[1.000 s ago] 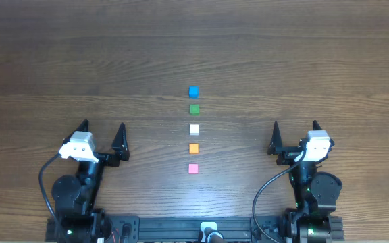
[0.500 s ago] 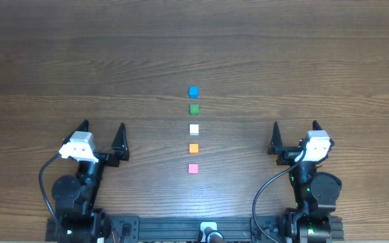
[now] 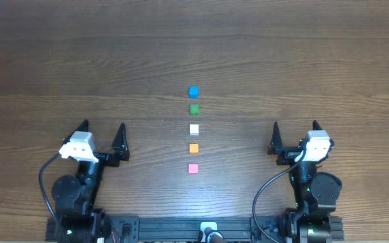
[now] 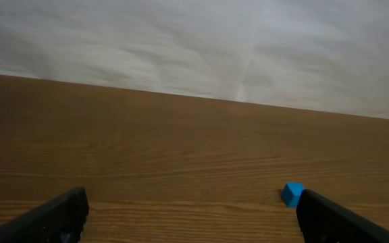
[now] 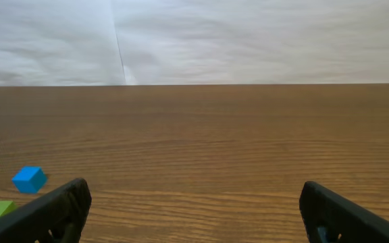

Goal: Stack Cubes

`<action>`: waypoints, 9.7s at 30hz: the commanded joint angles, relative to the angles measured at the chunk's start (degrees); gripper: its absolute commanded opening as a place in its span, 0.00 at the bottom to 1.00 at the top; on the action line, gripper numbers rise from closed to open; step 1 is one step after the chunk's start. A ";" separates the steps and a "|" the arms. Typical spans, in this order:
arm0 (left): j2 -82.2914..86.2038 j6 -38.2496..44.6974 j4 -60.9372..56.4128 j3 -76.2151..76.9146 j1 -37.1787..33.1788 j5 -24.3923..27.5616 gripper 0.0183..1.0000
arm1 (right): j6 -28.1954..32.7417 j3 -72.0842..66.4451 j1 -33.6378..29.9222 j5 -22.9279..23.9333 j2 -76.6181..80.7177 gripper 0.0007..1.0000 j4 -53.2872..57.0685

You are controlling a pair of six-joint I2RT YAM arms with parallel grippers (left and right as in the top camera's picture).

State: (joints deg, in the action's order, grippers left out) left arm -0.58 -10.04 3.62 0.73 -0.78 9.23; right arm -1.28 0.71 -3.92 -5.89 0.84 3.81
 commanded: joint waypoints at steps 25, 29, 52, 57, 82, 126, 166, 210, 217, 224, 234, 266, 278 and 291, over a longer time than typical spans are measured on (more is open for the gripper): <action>-2.67 -2.64 -0.11 3.67 0.28 7.26 1.00 | 0.09 -0.42 0.26 0.37 -0.52 0.99 0.04; -8.22 -5.44 4.59 12.41 2.36 8.96 1.00 | 0.09 -0.42 0.26 0.37 -0.52 0.99 0.04; -51.01 -21.70 47.50 56.59 22.14 11.19 1.00 | 0.09 -0.42 0.26 0.37 -0.52 0.99 0.04; -57.70 -27.28 46.90 56.59 30.67 5.25 1.00 | 0.09 -0.42 0.26 0.37 -0.52 0.99 0.04; -84.63 -55.54 44.22 56.59 60.08 -13.99 0.94 | 0.09 -0.42 0.26 0.37 -0.52 0.99 0.04; -95.30 -51.63 35.71 50.16 60.89 -13.44 0.86 | 0.09 -0.42 0.26 0.37 -0.52 0.99 0.04; -96.30 -47.76 35.10 50.16 60.89 -15.10 0.57 | 0.09 -0.42 0.26 0.37 -0.52 0.99 0.04; -88.76 -47.82 40.70 54.47 60.87 -16.72 0.02 | 0.09 -0.42 0.26 0.37 -0.52 0.99 0.04; -87.93 -47.30 50.75 65.57 58.45 -18.40 0.02 | 0.09 -0.42 0.26 0.37 -0.52 0.99 0.04; -91.06 -42.32 52.24 73.35 52.76 -18.49 0.02 | 0.09 -0.42 0.26 0.37 -0.52 0.99 0.04; -99.62 -39.36 52.85 80.41 47.12 -16.92 0.02 | 0.09 -0.42 0.26 0.37 -0.52 0.99 0.04; -108.45 -38.29 52.54 80.24 46.23 -15.06 0.02 | 0.09 -0.42 0.26 0.37 -0.52 0.99 0.04; -109.72 -38.10 51.91 80.24 45.05 -14.64 0.02 | 0.09 -0.42 0.26 0.37 -0.52 0.99 0.04; -111.12 -37.03 51.45 80.24 44.74 -13.53 0.02 | 0.09 -0.42 0.26 0.37 -0.52 0.99 0.04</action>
State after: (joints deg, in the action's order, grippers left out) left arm -109.67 -48.34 55.48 80.05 44.23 -5.52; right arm -1.26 0.71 -3.92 -5.87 0.84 3.81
